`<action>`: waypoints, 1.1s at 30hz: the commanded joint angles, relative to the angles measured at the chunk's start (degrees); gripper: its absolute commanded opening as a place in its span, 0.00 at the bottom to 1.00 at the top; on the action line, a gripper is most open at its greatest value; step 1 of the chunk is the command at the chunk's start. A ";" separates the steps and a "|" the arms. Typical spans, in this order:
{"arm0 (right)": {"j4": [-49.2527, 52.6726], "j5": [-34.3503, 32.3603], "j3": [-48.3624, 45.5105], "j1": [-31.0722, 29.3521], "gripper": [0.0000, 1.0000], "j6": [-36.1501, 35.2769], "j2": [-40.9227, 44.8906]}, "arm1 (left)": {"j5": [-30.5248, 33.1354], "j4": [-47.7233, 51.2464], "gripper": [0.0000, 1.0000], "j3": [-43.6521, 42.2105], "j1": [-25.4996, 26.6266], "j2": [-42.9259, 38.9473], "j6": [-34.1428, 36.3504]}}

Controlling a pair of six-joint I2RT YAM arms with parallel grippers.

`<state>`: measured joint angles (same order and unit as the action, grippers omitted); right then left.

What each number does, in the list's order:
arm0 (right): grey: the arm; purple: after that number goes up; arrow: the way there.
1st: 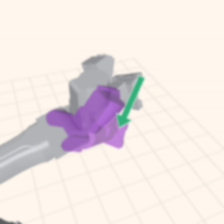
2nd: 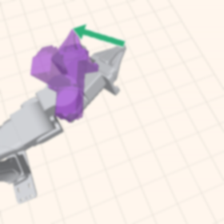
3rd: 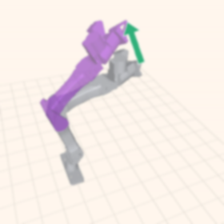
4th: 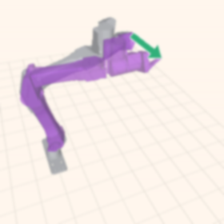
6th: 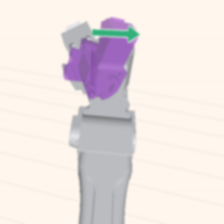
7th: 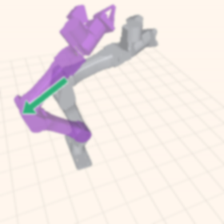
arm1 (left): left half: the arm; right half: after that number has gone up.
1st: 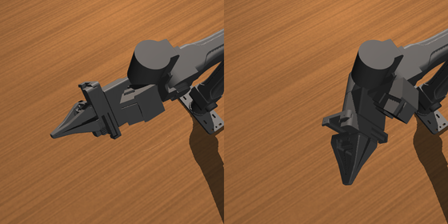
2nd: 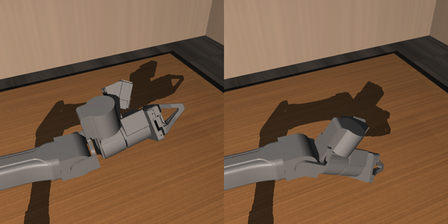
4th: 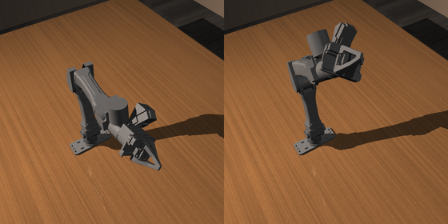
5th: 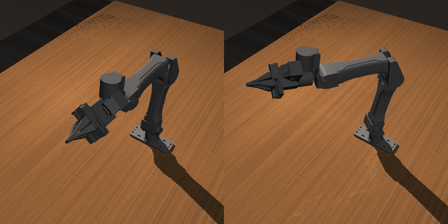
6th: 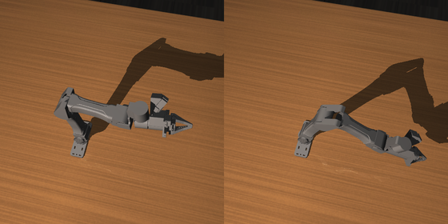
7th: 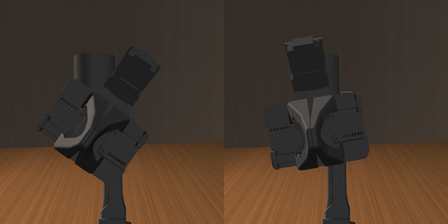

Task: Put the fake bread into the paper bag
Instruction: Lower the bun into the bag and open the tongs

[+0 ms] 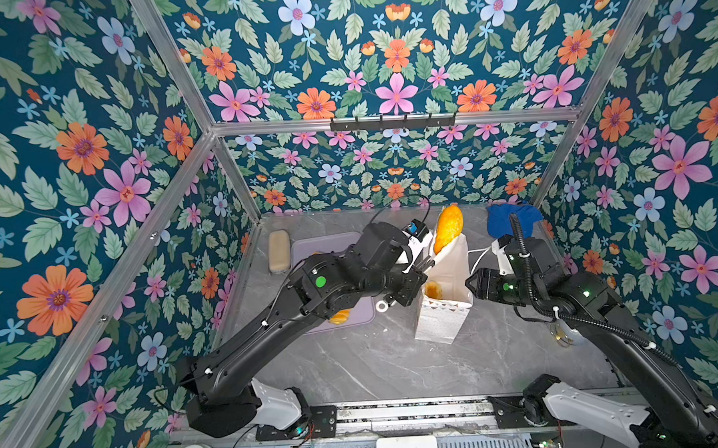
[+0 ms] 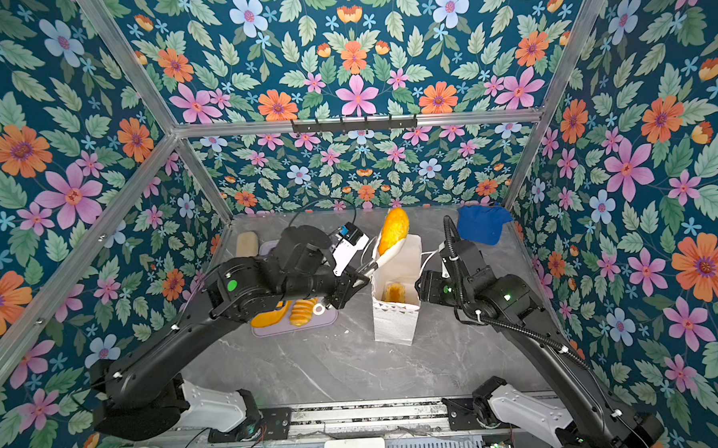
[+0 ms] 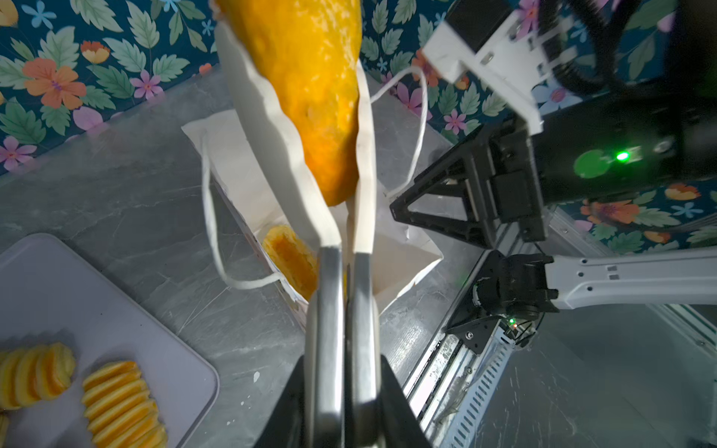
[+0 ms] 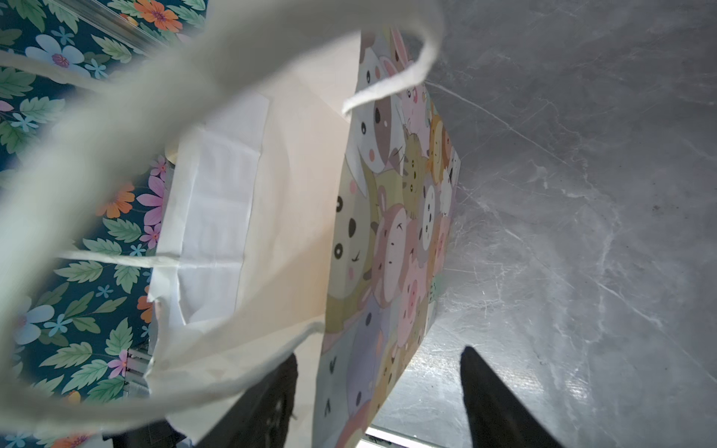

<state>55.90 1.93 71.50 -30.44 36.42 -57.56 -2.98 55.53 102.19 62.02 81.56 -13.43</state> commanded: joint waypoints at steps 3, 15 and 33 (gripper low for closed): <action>1.68 -1.32 -0.46 0.01 0.67 0.57 1.85 | 2.75 0.33 0.16 -2.18 0.47 0.45 -1.07; 1.37 -0.53 -1.25 -0.06 0.67 0.91 2.58 | 0.51 1.23 0.26 -4.98 0.92 3.39 -1.88; 1.41 -0.01 -0.66 -0.02 0.67 0.67 2.63 | 1.30 2.73 0.48 -2.18 0.91 3.27 -1.19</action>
<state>57.23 1.58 70.41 -30.44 36.88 -55.00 -2.37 57.47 99.07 62.98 85.23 -15.09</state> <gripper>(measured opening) 0.669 0.486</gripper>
